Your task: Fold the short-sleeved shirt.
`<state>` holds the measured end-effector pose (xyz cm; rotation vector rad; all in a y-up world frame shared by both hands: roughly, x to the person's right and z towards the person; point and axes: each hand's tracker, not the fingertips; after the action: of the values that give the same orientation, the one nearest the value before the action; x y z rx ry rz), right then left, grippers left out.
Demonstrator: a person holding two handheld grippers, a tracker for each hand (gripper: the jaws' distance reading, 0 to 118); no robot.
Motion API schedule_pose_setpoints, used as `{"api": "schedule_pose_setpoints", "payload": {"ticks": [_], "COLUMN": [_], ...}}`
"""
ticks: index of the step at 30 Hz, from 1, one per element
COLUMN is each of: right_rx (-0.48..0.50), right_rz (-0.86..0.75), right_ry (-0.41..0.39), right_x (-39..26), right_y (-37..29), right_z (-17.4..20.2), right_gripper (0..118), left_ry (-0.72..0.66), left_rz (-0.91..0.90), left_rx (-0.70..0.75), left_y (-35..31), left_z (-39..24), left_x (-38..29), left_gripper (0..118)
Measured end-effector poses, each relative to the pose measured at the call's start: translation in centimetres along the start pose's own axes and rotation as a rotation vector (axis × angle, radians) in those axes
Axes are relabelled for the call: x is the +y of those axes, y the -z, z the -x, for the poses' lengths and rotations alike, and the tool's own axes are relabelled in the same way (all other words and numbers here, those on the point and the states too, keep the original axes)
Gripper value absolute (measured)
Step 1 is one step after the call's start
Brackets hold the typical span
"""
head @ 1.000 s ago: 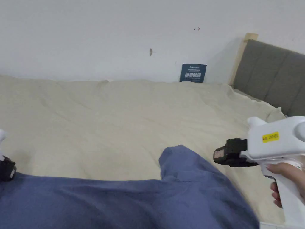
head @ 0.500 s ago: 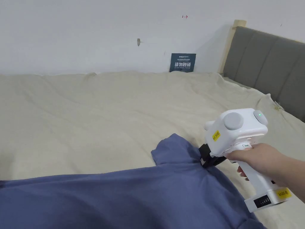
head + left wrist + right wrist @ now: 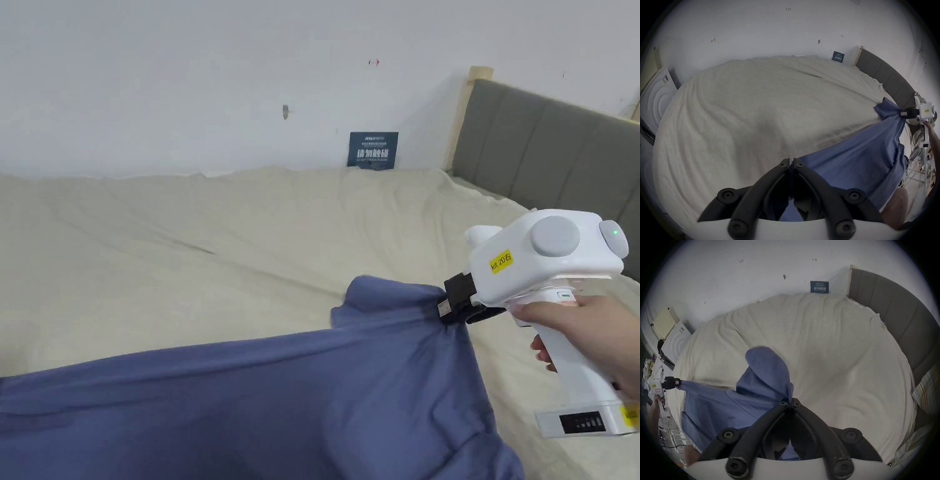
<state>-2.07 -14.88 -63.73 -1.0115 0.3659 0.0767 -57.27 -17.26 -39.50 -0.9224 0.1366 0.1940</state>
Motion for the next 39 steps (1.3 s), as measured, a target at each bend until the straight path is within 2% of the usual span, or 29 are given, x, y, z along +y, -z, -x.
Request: {"api": "schedule_pose_setpoints", "payload": {"ticks": [2, 3, 6, 7, 10, 11, 12, 14, 15, 19, 22, 27, 29, 30, 31, 32, 33, 34, 35, 37, 39], "right_rx": [0.025, 0.108, 0.132, 0.068, 0.093, 0.118, 0.136, 0.152, 0.165, 0.176, 0.084, 0.054, 0.033, 0.01, -0.027, -0.071, -0.121, -0.143, -0.119, -0.073, -0.008], "right_rz": [-0.003, -0.033, -0.07, -0.107, -0.118, -0.111, -0.104, -0.091, -0.075, -0.012, 0.041, 0.077, 0.072, 0.065, 0.042, 0.02, 0.015, 0.014, -0.007, -0.093, -0.16], "right_ry": [0.014, -0.022, -0.031, -0.034, -0.009, 0.02, 0.035, 0.036, 0.039, 0.066, 0.008, 0.019, 0.025, 0.017, 0.001, 0.012, 0.019, 0.018, 0.015, 0.03, 0.03], "right_x": [-0.3, 1.3, 0.6, -1.5, -4.8, -5.5, -7.0, -10.4, -11.2, -16.7, -19.7, -21.1, -21.3, -21.4, -21.4, -21.3, -21.2, -21.1, -21.2, -21.1, -21.0], "right_y": [-1.5, -0.3, -3.0, -5.9, -8.6, -9.3, -9.9, -10.7, -10.5, -9.2, -6.5, -2.4, -2.0, -2.0, -2.2, -2.5, -2.9, -3.3, -4.4, -6.6, -8.4], "right_z": [0.5, -0.3, -0.5, 0.7, 0.9, -0.7, -0.8, -0.6, -2.0, -3.2, -3.3, -4.2, -4.0, -4.0, -3.9, -3.9, -4.0, -4.2, -4.1, -4.1, -3.2], "right_gripper": [0, 0, 0, 0, 0, 0, 0, 0, 0, 0, 0, 0, 5, 19, 35, 54, 84, 93, 93, 93, 93], "left_ry": [-0.013, -0.022, -0.038, -0.04, -0.05, -0.056, -0.061, -0.049, -0.04, -0.034, -0.038, -0.06, -0.101, -0.113, -0.119, -0.123, -0.117, -0.107, -0.09, -0.043, -0.006], "left_rz": [-0.016, -0.022, -0.044, -0.049, -0.065, -0.069, -0.071, -0.071, -0.065, -0.034, 0.043, 0.061, 0.062, 0.052, 0.049, 0.039, 0.023, 0.007, -0.001, -0.091, -0.035], "left_rx": [-0.002, -0.003, -0.008, -0.007, -0.022, -0.031, -0.041, -0.056, -0.058, -0.065, -0.099, -0.067, -0.067, -0.066, -0.071, -0.077, -0.089, -0.078, -0.044, -0.006, -0.019], "left_y": [-1.6, -2.3, -4.3, -5.0, -7.0, -7.6, -8.0, -8.9, -9.1, -9.3, -7.6, -4.9, -4.7, -4.9, -5.0, -5.3, -5.7, -6.2, -6.6, -8.0, -8.6], "left_z": [-0.2, -0.3, -0.7, -0.9, -0.8, -0.8, -0.9, -1.3, -1.4, -1.7, -1.8, -1.9, -1.6, -1.6, -1.5, -1.4, -1.5, -1.8, -2.2, -2.7, -3.3], "left_x": [-0.8, -1.1, -2.4, -2.9, -4.9, -5.8, -6.9, -9.2, -10.3, -15.4, -18.7, -21.2, -21.4, -21.3, -21.2, -21.2, -21.0, -20.9, -20.6, -20.2, -19.8], "left_gripper": [2, 2, 2, 2, 2, 2, 2, 2, 2, 2, 2, 2, 3, 7, 17, 36, 69, 96, 116, 118, 118]}}
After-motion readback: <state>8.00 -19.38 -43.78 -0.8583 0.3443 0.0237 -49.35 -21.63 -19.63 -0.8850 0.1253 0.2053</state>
